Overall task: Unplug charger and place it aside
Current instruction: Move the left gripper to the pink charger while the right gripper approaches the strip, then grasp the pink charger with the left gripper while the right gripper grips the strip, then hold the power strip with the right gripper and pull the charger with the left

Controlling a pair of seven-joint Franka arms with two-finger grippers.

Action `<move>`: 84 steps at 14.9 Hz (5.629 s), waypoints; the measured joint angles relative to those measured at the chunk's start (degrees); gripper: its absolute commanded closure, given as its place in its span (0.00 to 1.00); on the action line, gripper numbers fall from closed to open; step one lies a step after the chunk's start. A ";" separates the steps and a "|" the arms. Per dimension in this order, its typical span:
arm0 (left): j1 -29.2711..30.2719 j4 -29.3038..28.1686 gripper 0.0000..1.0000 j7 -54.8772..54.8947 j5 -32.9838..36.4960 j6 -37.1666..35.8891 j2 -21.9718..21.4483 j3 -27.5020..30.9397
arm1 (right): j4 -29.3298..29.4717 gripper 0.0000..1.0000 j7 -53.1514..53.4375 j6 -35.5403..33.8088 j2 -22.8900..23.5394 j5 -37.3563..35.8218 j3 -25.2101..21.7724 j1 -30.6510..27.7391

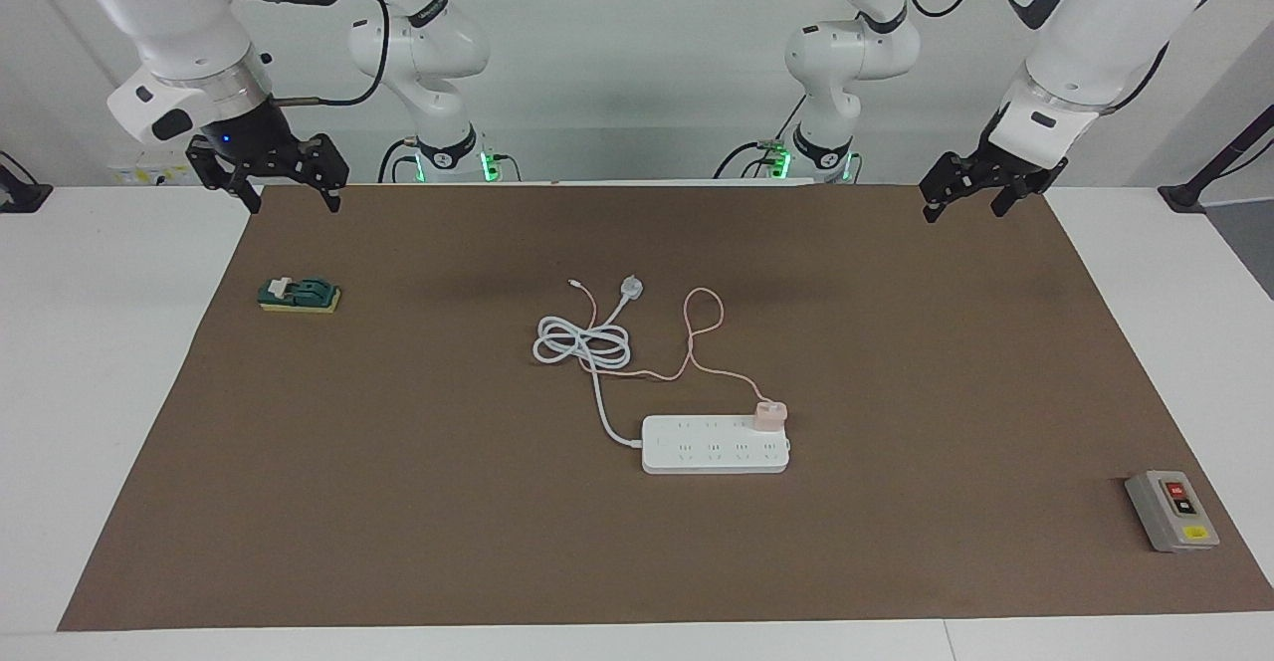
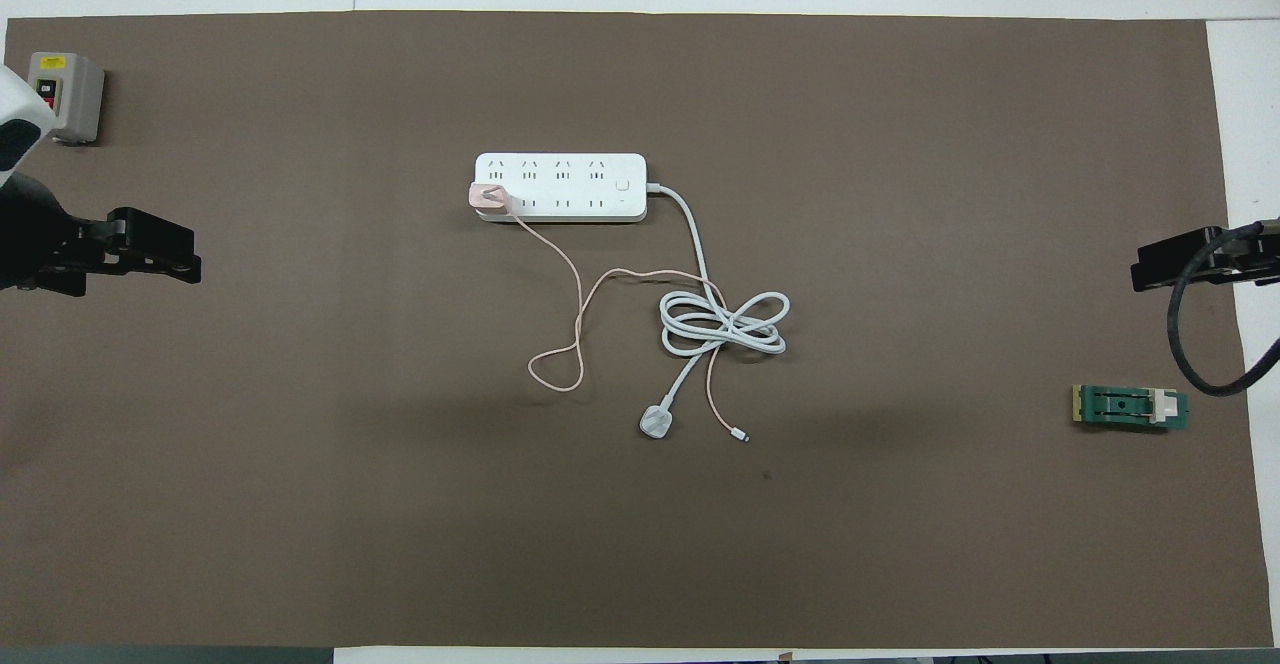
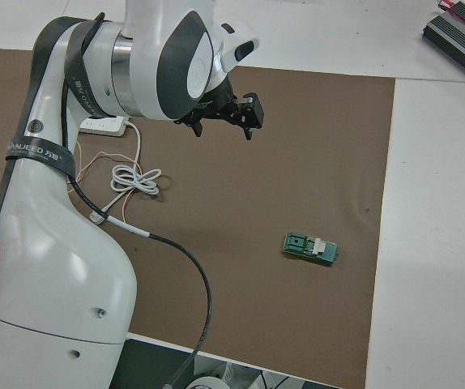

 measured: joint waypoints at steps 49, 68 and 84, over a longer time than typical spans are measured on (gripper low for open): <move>-19.31 13.24 0.00 -102.96 6.09 28.61 36.42 0.84 | 26.21 0.00 89.20 30.54 52.71 51.76 0.78 22.10; -19.36 10.35 1.00 -102.15 6.08 29.34 35.61 0.25 | 34.11 0.00 83.06 31.50 60.50 54.42 5.90 18.77; -19.41 9.68 1.00 -102.09 6.05 29.65 35.12 0.22 | 30.89 0.44 79.09 35.81 60.49 54.66 6.06 20.23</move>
